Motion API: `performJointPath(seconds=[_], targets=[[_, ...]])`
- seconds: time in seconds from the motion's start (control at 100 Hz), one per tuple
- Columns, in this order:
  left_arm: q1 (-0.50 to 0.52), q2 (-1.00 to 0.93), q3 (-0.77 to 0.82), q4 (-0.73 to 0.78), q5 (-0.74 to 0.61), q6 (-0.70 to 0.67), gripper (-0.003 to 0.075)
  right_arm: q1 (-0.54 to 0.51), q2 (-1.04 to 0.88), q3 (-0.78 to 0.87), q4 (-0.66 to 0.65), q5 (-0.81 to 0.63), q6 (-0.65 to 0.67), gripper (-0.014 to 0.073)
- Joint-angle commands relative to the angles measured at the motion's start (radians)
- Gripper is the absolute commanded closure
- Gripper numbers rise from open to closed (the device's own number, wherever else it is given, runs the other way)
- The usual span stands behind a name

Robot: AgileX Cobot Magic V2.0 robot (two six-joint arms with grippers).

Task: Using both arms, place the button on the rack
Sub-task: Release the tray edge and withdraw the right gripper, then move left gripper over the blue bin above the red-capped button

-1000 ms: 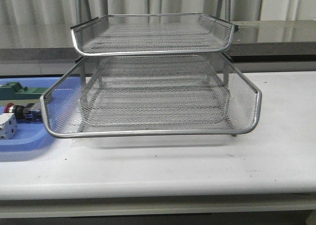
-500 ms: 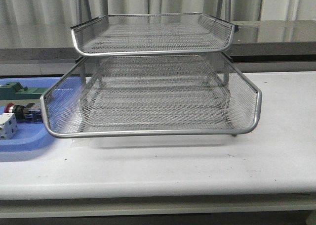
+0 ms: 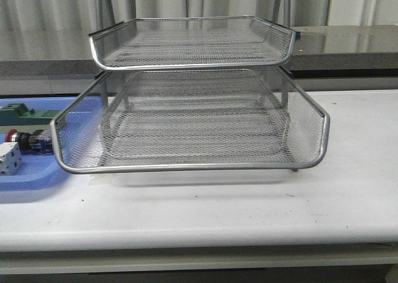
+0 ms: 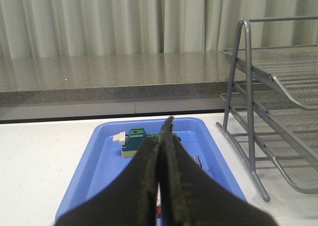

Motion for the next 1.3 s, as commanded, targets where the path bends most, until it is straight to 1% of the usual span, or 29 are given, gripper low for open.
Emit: performJointPath(seconds=[0.0,0.07,0.14,0.29,0.38,0.43,0.5,0.62,0.71,0.79,0.9,1.08,1.14,1.21,1.26,1.29], targets=[[0.003,-0.031,0.018,-0.045,-0.097,-0.009,0.0741,0.0,0.004,-0.033,-0.011,-0.054,0.0,0.0664],[0.003,-0.027,-0.012,-0.123,-0.066,-0.009,0.0741,0.0,0.004,-0.033,-0.011,-0.054,0.0,0.0664],[0.003,-0.007,-0.059,-0.165,-0.01,-0.009,0.0741,0.0,0.004,-0.033,-0.011,-0.054,0.0,0.0664],[0.003,0.094,-0.196,-0.169,0.127,-0.009,0.0741,0.0,0.004,-0.033,-0.011,-0.054,0.0,0.0664],[0.003,0.195,-0.303,-0.169,0.213,-0.009,0.0741,0.0,0.004,-0.033,-0.011,-0.054,0.0,0.0664],[0.003,0.258,-0.372,-0.166,0.29,-0.007,0.0741,0.0,0.004,-0.033,-0.011,-0.054,0.0,0.0664],[0.003,0.358,-0.469,-0.133,0.363,0.004,0.0741,0.0,0.004,-0.033,-0.011,-0.054,0.0,0.0664],[0.003,0.545,-0.635,-0.102,0.474,0.047,0.0741,0.0,0.004,-0.033,-0.011,-0.054,0.0,0.0664],[0.003,0.661,-0.735,-0.102,0.548,0.049,0.0741,0.0,0.004,-0.033,-0.011,-0.054,0.0,0.0664],[0.003,0.769,-0.821,-0.098,0.594,0.057,0.0741,0.0,0.004,-0.033,-0.011,-0.054,0.0,0.0664],[0.003,0.888,-0.911,-0.096,0.631,0.12,0.0741,0.0,0.004,-0.033,-0.011,-0.054,0.0,0.0664],[0.003,1.062,-1.002,-0.094,0.669,0.203,0.074,0.0,0.004,-0.033,-0.011,-0.053,0.0,0.0664],[0.003,1.105,-1.024,-0.094,0.69,0.206,0.0738,0.0,0.004,-0.033,-0.011,-0.053,0.0,0.0664],[0.003,1.141,-1.038,-0.094,0.705,0.215,0.0702,0.0,0.004,-0.033,-0.011,-0.053,0.0,0.0664],[0.003,1.157,-1.041,-0.096,0.715,0.243,0.0636,0.0,0.004,-0.033,-0.011,-0.053,0.0,0.0664],[0.003,1.162,-1.042,-0.097,0.72,0.253,0.0568,0.0,0.004,-0.033,-0.011,-0.053,0.0,0.0664]])
